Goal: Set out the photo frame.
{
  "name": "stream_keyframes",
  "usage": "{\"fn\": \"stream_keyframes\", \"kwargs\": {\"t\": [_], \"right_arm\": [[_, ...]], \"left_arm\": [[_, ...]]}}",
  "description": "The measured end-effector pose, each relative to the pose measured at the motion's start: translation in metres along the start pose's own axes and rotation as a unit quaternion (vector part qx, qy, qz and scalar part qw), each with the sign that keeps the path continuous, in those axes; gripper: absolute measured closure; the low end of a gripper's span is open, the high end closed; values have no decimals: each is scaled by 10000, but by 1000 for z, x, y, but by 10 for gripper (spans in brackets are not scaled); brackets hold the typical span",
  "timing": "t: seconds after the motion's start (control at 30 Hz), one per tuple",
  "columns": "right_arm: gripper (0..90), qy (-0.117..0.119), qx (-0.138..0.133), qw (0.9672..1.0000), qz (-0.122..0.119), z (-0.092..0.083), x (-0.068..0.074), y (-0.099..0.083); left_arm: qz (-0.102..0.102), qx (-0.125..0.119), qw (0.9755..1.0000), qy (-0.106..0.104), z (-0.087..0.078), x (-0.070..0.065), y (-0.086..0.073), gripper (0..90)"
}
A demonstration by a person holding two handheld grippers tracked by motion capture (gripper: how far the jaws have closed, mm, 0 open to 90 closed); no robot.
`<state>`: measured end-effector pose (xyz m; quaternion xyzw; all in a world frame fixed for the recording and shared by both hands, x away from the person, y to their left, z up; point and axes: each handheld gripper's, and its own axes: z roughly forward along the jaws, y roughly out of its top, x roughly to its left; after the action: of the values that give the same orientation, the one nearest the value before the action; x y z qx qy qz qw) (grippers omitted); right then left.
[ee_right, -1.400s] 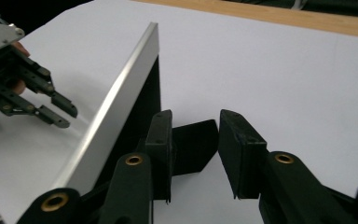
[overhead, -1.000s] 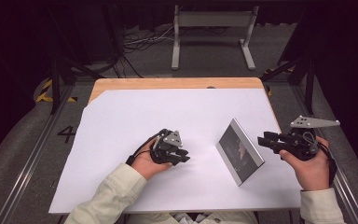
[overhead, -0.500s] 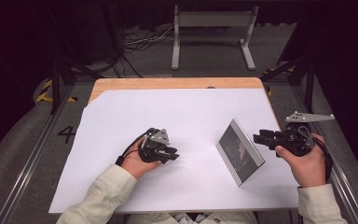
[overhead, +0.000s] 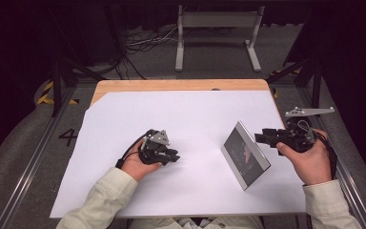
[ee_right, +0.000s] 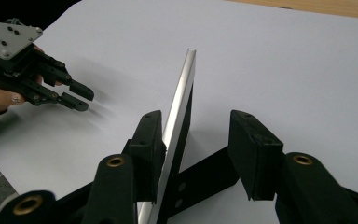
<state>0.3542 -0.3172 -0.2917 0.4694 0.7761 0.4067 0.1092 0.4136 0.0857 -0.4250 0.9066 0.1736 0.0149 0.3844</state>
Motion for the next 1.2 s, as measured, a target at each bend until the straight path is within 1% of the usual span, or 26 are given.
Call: {"fn": "stream_keyframes", "kwargs": {"t": [0.1, 0.2, 0.37, 0.53, 0.8, 0.97, 1.13, 1.2], "right_arm": [[542, -31, 56, 10000, 33, 0, 2, 4], [542, -88, 181, 9998, 75, 1, 3, 7], [534, -156, 281, 9995, 71, 2, 5, 11], [528, -197, 445, 9988, 62, 4, 8, 13], [527, -196, 615, 9979, 76, 6, 13, 14], [519, -200, 715, 9972, 13, 9, 15, 14], [508, -142, 801, 9967, -45, 13, 17, 14], [504, -130, 824, 9965, -110, 14, 17, 13]], "left_arm": [[-28, 19, 10000, 3, 1, 1, -1, 734], [-33, 15, 10000, 5, 0, 2, -1, 734], [-72, 2, 10000, -1, -1, 3, -2, 734], [-81, 26, 10000, 5, -1, 3, -2, 733], [-80, 58, 9999, 13, 0, 3, -2, 732], [-82, 68, 9999, 6, 0, 3, -2, 731], [-93, 94, 9999, -8, 0, 3, -2, 730], [-98, 105, 9999, -20, 0, 3, -2, 728]]}}
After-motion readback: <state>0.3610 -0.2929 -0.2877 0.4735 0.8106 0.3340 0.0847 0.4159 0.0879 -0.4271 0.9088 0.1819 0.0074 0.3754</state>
